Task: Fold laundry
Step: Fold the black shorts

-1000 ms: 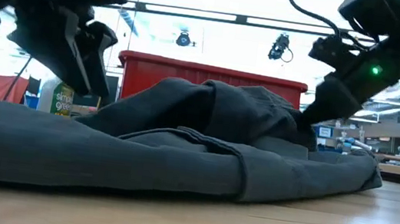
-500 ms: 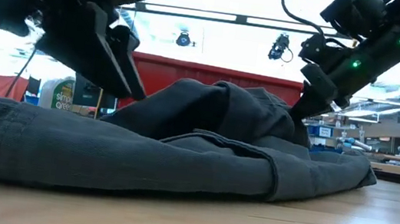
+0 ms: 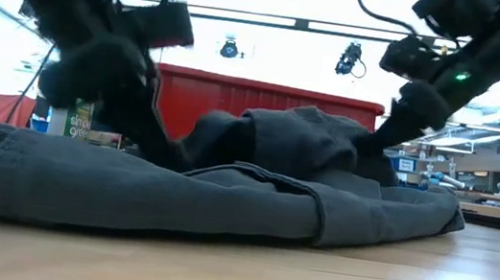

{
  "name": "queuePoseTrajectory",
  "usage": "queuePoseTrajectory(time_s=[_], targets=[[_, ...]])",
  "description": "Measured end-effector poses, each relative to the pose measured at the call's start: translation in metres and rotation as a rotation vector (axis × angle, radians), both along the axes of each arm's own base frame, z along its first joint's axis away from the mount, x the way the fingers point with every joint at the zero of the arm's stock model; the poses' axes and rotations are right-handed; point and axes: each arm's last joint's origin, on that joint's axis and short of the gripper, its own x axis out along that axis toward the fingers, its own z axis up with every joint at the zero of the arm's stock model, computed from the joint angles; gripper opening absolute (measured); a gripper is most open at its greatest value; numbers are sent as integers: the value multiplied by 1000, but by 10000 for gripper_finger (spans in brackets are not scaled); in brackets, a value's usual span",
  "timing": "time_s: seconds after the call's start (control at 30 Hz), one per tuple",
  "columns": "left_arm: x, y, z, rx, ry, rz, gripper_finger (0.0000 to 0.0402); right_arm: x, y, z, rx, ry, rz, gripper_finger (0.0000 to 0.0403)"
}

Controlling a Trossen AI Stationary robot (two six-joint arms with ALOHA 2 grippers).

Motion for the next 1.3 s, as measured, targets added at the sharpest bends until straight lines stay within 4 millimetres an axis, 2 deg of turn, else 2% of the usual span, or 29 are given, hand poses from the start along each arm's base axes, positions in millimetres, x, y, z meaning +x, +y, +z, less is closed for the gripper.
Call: queuePoseTrajectory(time_s=[0.13, 0.23, 0.43, 0.67, 0.87, 1.1, 1.2, 1.3], targets=[[-7, -7, 36, 91, 99, 7, 6, -8, 10, 8, -84, -2, 6, 10], [-15, -12, 71, 203, 174, 25, 4, -14, 19, 25, -179, -28, 5, 10], [-26, -17, 143, 293, 256, 36, 2, -26, 43, 80, -413, -149, 60, 9], [-42, -21, 204, 236, 224, 57, 1, -43, 66, 139, -372, -255, 202, 9], [-56, -33, 234, 143, 135, 61, 1, -57, 78, 174, -268, -305, 256, 9], [-62, -37, 252, 123, 61, 49, 1, -64, 78, 205, -224, -354, 286, 10], [-63, -30, 253, 152, 40, 77, 0, -60, 66, 204, -211, -324, 233, 10], [-58, -16, 248, 176, 57, 128, 0, -54, 47, 192, -175, -240, 134, 10]])
